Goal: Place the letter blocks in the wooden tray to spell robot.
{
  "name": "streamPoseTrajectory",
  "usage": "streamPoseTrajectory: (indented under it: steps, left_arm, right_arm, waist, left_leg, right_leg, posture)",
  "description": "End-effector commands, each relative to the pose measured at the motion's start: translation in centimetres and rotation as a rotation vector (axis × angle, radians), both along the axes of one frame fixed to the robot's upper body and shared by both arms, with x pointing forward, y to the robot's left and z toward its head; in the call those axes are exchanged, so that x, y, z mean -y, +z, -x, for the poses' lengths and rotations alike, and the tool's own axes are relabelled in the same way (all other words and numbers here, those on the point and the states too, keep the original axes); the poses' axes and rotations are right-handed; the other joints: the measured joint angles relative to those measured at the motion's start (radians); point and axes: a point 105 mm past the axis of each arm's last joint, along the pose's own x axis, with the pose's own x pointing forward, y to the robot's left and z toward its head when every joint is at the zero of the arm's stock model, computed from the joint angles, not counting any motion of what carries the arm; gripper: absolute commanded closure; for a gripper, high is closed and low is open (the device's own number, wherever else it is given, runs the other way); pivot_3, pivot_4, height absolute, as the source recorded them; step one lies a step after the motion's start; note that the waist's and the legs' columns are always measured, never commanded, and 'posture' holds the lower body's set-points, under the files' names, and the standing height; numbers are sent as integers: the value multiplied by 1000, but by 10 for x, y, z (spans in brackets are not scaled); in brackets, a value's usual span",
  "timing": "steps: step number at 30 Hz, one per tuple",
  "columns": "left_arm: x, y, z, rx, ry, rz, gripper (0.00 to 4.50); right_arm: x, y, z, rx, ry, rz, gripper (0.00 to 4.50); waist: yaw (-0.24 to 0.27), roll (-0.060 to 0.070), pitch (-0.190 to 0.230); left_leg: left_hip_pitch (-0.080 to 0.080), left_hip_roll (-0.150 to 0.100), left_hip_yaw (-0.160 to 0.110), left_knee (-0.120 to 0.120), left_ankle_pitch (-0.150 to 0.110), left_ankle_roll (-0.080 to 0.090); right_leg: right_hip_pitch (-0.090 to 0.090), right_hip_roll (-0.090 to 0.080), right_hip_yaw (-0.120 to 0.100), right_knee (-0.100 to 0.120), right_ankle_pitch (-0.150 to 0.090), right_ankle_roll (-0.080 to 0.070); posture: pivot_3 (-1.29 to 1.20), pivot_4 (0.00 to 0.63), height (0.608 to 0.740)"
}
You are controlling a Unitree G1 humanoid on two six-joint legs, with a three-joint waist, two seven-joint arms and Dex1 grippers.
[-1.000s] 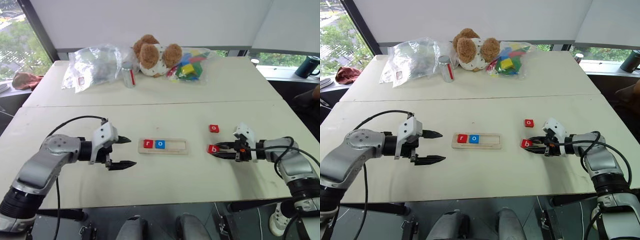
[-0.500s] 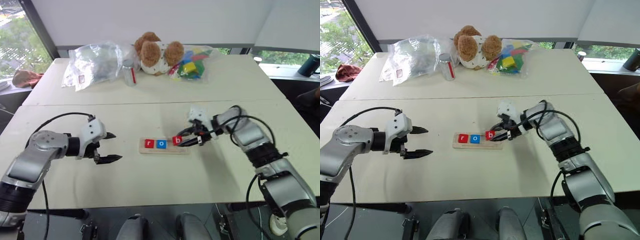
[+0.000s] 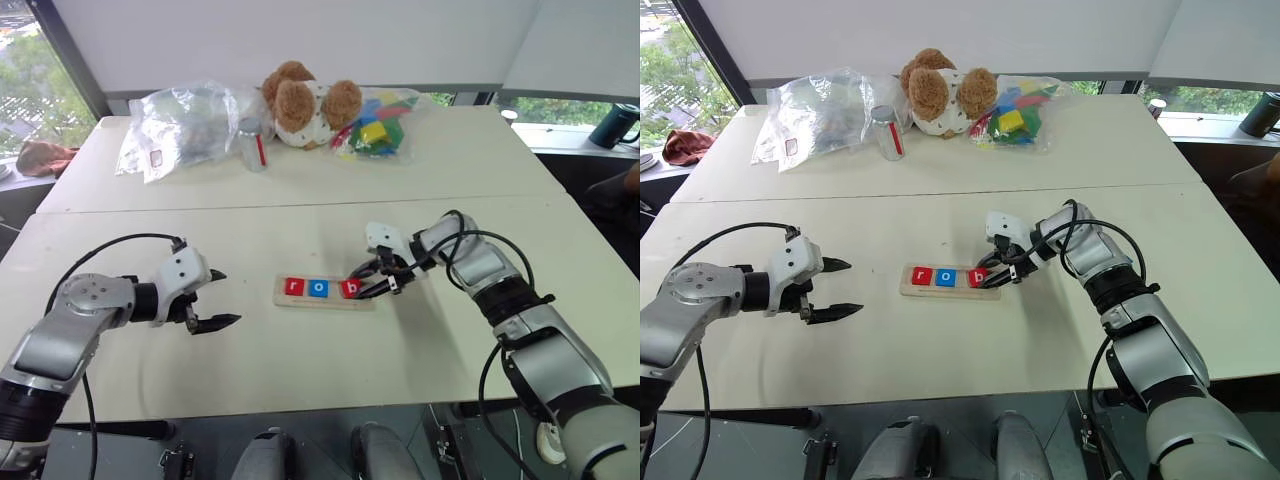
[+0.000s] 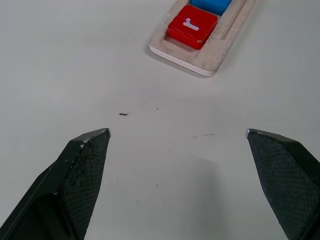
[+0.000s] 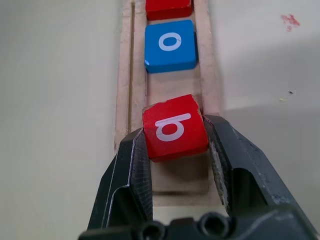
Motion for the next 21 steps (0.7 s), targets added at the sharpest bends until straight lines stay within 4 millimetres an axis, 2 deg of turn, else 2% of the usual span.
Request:
streamPoseTrajectory:
  steps: [1,21]
  left_arm:
    - [6,13,-3,65,-2,32,0]
    - [12,15,-12,102,6,55,0]
  right_arm:
    - [-13,17,-4,47,2,-58,3344]
    - [-35,8,4,45,-43,-89,3344]
  waist:
    - [0,0,0]
    - [1,0,0]
  left_leg:
    - [0,0,0,0,0,0]
    - [0,0,0,0,0,-1]
  right_leg:
    - [0,0,0,0,0,0]
    - [-1,1,0,2,0,0]
  posture:
    - [0,150,740]
    - [0,150,740]
